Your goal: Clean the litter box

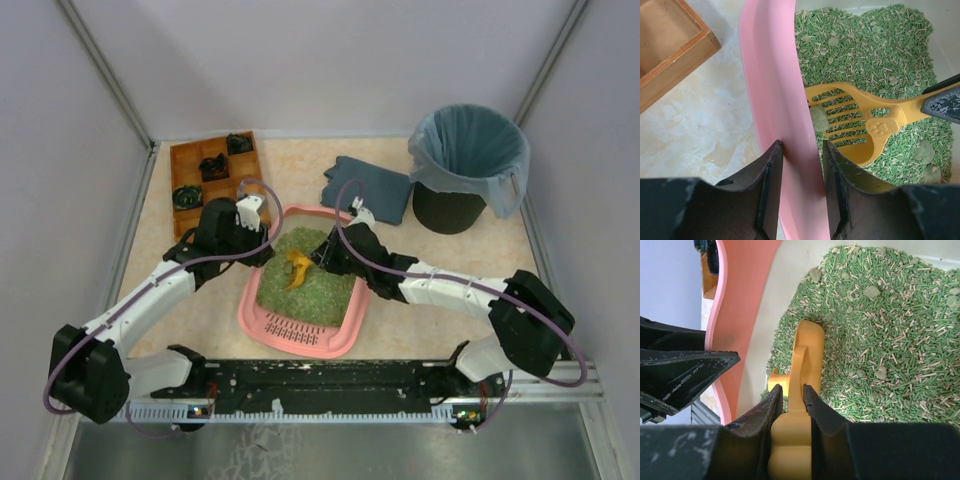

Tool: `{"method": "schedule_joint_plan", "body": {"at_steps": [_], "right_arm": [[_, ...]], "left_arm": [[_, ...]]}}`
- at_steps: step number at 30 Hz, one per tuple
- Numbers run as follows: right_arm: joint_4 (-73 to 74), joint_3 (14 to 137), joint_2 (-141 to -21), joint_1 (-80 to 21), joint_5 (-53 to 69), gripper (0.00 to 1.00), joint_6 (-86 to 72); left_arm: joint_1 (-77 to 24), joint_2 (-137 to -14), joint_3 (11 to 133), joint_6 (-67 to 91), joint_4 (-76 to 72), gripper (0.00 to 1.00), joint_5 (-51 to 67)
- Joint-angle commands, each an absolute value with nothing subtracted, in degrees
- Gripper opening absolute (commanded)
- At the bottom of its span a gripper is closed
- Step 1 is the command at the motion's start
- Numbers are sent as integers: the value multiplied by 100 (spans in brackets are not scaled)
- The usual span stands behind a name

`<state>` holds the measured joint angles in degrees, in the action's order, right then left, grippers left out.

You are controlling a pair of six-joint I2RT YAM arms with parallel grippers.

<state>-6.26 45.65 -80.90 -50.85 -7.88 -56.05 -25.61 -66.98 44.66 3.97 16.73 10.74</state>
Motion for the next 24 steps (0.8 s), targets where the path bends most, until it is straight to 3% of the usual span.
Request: {"method": "schedule_joint_plan", "body": {"at_steps": [1, 10, 16, 24], "right_arm": [[-971, 4309, -8003, -5221, -408, 0, -5830], [-805, 4128, -7432, -5221, -852, 0, -5862], [-997, 3850, -7059, -5182, -951, 0, -6006], [-1458, 3388, -6524, -4985, -802, 0, -6181]], "left_arm": [[-2609, -6821, 4489, 373, 1731, 41, 1511], [-2604, -6623, 4475, 408, 1681, 46, 1350], [-2607, -6174, 4348, 493, 1418, 59, 1312], [-2598, -5507, 4151, 650, 1009, 67, 981]]}}
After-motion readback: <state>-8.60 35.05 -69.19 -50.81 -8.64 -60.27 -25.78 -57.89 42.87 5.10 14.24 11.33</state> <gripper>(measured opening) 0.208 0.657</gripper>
